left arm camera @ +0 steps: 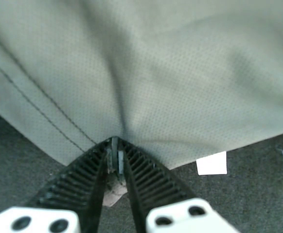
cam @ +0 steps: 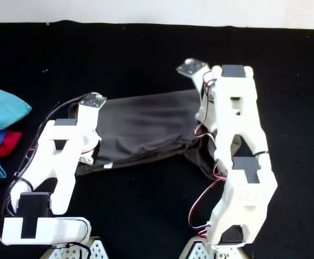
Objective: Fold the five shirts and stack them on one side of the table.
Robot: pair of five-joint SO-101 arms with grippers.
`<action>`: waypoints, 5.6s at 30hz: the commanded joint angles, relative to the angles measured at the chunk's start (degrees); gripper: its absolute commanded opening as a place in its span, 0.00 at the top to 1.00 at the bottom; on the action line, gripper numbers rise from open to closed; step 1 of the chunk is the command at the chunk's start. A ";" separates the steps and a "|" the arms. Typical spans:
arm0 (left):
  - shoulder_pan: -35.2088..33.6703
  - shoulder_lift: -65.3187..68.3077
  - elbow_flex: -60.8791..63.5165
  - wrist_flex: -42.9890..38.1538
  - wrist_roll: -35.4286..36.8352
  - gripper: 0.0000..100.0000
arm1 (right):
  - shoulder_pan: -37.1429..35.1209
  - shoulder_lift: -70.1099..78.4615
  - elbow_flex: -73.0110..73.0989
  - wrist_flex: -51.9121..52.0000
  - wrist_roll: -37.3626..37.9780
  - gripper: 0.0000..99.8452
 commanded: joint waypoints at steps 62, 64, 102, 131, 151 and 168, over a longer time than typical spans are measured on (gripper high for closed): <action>0.40 0.92 0.31 -0.79 0.44 0.99 | -2.59 -10.42 48.31 -28.70 8.00 0.97; 0.40 0.92 0.31 -0.79 0.44 0.99 | -2.07 -9.80 45.58 -27.38 8.00 1.00; 0.40 0.92 0.31 -0.79 0.44 0.99 | 4.79 27.47 -49.36 -2.24 -24.26 0.75; 0.40 0.92 0.31 -0.79 0.44 0.99 | -0.13 -3.12 5.49 -14.64 -22.86 0.99; 0.40 0.92 0.31 -0.79 0.44 0.99 | -8.48 5.85 5.93 -26.86 -26.99 0.99; 0.40 0.92 0.31 -0.79 0.44 0.99 | -6.73 -2.95 -2.42 -6.55 -26.90 0.99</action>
